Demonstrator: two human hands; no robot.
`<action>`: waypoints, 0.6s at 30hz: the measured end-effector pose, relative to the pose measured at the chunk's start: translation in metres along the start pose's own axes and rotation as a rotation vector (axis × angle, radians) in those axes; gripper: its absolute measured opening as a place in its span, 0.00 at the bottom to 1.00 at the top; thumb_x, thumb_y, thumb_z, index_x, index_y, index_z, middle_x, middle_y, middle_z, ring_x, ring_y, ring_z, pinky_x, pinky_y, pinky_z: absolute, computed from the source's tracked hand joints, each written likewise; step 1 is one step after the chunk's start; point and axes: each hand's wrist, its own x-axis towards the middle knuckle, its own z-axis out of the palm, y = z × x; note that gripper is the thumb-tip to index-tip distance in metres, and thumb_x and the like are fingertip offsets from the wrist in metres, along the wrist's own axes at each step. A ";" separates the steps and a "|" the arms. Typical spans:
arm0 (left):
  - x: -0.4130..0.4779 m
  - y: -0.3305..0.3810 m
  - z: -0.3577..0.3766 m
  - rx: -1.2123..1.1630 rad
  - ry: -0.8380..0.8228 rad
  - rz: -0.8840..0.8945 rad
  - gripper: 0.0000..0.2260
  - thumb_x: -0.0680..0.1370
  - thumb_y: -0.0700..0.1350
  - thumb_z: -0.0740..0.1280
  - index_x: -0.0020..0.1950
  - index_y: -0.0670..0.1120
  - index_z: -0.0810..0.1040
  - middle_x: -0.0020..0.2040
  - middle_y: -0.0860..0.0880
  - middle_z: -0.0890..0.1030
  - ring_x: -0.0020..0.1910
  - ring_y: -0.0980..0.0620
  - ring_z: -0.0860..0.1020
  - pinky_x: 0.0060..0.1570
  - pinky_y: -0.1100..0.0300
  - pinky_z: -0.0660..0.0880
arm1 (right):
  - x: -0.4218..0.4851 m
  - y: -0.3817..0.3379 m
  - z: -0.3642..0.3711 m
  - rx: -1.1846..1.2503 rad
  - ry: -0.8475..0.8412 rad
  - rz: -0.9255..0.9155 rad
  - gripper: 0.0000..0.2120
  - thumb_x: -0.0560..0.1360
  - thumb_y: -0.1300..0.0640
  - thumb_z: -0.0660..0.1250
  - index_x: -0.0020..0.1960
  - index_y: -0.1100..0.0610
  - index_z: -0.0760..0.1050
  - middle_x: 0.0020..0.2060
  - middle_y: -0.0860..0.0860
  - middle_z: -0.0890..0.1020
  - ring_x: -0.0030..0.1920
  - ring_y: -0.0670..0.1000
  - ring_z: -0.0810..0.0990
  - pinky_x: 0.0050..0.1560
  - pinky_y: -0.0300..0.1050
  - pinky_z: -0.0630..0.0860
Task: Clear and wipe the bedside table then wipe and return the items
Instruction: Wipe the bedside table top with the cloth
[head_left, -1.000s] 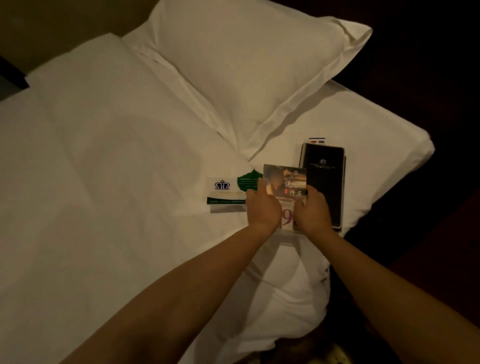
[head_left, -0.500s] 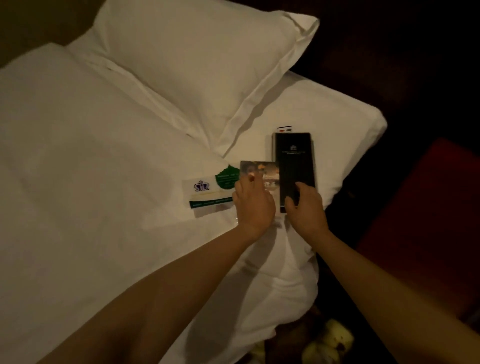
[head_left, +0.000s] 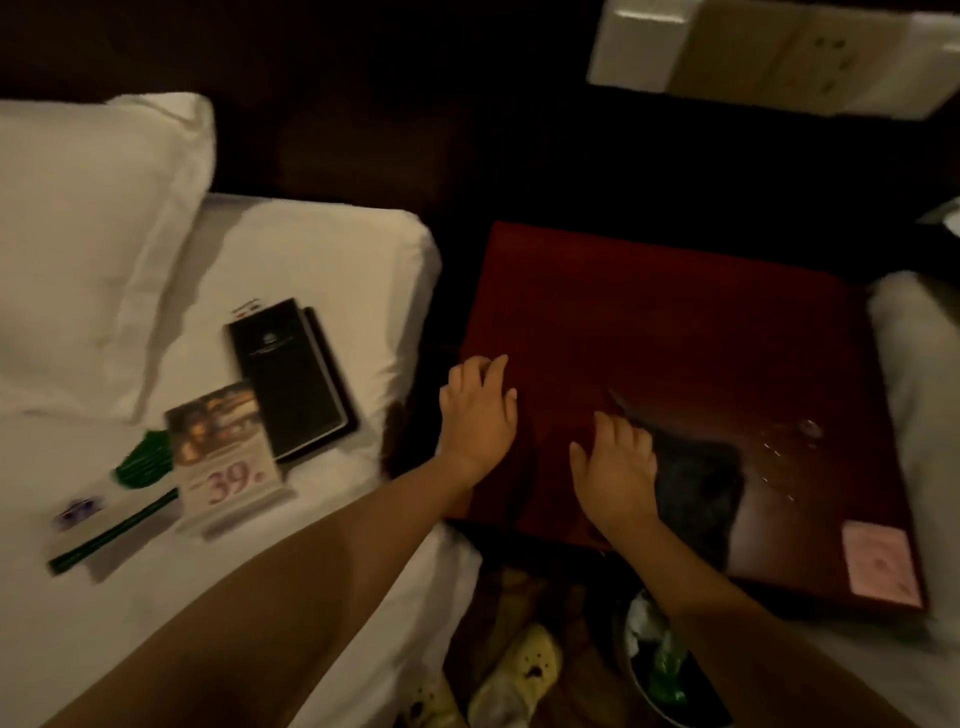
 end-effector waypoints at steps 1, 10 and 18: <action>0.004 0.012 0.010 0.005 -0.027 0.029 0.21 0.80 0.49 0.55 0.72 0.46 0.63 0.67 0.43 0.68 0.66 0.44 0.65 0.62 0.50 0.63 | 0.000 0.015 0.000 -0.027 0.005 0.027 0.26 0.79 0.48 0.54 0.73 0.58 0.55 0.73 0.57 0.62 0.72 0.59 0.58 0.71 0.55 0.59; 0.057 0.067 0.087 0.080 -0.194 0.266 0.22 0.81 0.53 0.52 0.75 0.52 0.57 0.78 0.48 0.57 0.77 0.48 0.53 0.73 0.48 0.50 | 0.006 0.108 0.032 -0.154 -0.066 -0.095 0.31 0.78 0.38 0.46 0.76 0.47 0.43 0.77 0.50 0.47 0.77 0.58 0.44 0.75 0.58 0.43; 0.122 0.103 0.140 0.285 -0.161 0.421 0.25 0.80 0.59 0.49 0.76 0.54 0.52 0.79 0.49 0.53 0.78 0.49 0.48 0.73 0.42 0.41 | -0.002 0.154 0.044 -0.127 0.080 -0.003 0.30 0.77 0.36 0.48 0.76 0.46 0.48 0.77 0.48 0.54 0.77 0.57 0.49 0.74 0.60 0.47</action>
